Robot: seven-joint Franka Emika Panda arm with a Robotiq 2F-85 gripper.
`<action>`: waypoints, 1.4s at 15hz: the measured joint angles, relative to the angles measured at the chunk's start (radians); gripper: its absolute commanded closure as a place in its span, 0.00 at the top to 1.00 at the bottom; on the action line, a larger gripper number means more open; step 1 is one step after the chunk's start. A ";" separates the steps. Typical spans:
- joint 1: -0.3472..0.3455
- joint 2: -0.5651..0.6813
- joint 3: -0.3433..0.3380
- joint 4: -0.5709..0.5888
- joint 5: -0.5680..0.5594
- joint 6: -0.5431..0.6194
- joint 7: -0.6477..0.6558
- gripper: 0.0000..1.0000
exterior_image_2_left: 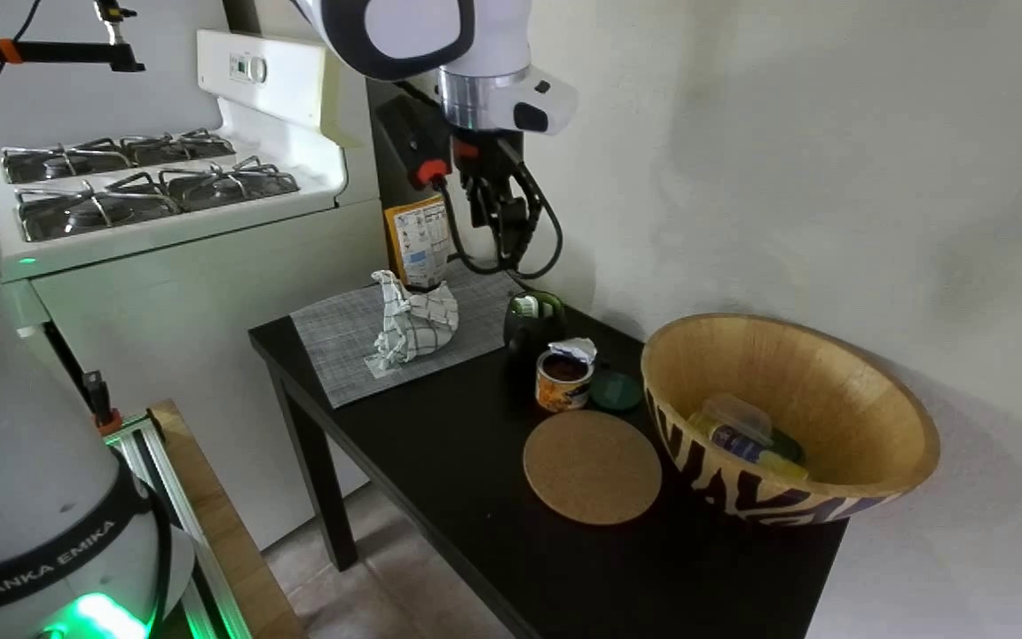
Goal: Move the brush forward
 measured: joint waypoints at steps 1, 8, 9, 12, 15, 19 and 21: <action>-0.004 0.058 -0.009 0.033 0.004 0.014 0.000 1.00; -0.011 0.324 -0.029 0.213 0.027 0.021 0.000 1.00; -0.011 0.323 -0.029 0.214 0.027 0.021 0.000 1.00; -0.009 0.347 -0.013 0.217 0.034 0.035 0.017 1.00; 0.006 0.446 0.021 0.251 0.044 0.086 0.061 1.00; 0.039 0.595 0.035 0.373 -0.004 0.096 0.196 0.96; 0.057 0.642 0.029 0.441 -0.050 0.081 0.273 0.86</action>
